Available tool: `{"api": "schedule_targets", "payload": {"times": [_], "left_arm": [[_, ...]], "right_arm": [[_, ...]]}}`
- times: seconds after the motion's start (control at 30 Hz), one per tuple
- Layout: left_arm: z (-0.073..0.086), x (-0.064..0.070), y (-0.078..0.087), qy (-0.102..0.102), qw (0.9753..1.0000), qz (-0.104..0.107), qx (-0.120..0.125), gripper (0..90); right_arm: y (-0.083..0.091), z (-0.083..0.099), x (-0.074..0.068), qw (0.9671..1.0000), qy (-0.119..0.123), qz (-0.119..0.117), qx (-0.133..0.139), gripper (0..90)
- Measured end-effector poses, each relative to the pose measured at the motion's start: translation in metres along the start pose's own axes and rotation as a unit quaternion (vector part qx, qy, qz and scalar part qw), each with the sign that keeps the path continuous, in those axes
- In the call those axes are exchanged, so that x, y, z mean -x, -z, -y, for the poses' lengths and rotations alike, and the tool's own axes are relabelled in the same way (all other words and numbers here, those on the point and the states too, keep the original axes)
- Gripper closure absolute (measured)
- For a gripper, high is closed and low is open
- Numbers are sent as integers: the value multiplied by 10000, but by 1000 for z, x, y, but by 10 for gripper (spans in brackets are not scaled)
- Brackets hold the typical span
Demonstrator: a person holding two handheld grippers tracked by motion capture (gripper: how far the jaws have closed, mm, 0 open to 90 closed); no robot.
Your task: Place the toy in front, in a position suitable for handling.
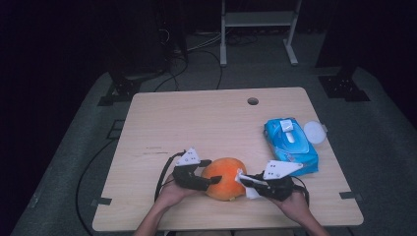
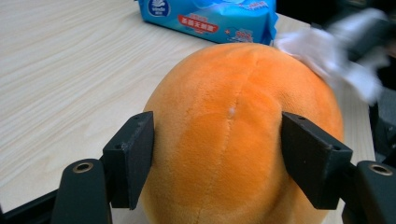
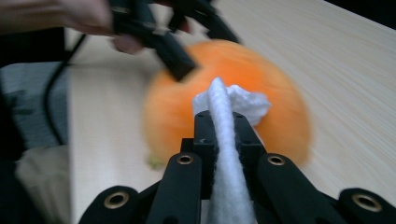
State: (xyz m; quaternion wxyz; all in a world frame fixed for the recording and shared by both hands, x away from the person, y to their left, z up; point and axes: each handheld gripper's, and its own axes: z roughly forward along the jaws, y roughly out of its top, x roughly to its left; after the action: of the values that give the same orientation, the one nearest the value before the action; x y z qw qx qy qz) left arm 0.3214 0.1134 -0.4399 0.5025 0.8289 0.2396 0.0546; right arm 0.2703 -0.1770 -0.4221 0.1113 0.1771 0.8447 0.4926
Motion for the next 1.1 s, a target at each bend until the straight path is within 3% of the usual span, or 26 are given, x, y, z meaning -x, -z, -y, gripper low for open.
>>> {"api": "schedule_targets", "payload": {"times": [0.1, 0.23, 0.33, 0.43, 0.53, 0.7, 0.77, 1.03, 1.1], "left_arm": [[1, 1, 0, -72, 10000, 7, 17, 306], [2, 1, 2, -180, 9998, 50, -8, 318], [3, 0, 2, -136, 9999, 65, 16, 311], [3, 1, 0, -75, 9999, 125, 20, 262], [1, 8, -3, -280, 9996, 80, 12, 267], [0, 21, -7, -636, 9980, 34, -57, 297], [0, 26, -8, -793, 9968, -25, -100, 300], [3, 22, -4, -644, 9978, 143, -39, 284], [0, 19, -2, -426, 9985, 336, 13, 222]], "right_arm": [[-7, -5, -5, 9997, 223, 30, -63, 827], [-4, -4, 13, 9994, -27, 327, 65, 828], [-3, 6, 26, 9981, -165, 586, -106, 827], [-5, 15, 28, 9979, -328, 495, -267, 827], [-4, 10, 26, 9981, -362, 456, -187, 826], [-5, -9, 21, 9988, -322, 252, 260, 826], [-7, -11, 20, 9990, -312, 214, 223, 826], [-2, 12, 31, 9978, -558, 346, -77, 826], [-1, 16, 32, 9973, -611, 364, -153, 826]]}}
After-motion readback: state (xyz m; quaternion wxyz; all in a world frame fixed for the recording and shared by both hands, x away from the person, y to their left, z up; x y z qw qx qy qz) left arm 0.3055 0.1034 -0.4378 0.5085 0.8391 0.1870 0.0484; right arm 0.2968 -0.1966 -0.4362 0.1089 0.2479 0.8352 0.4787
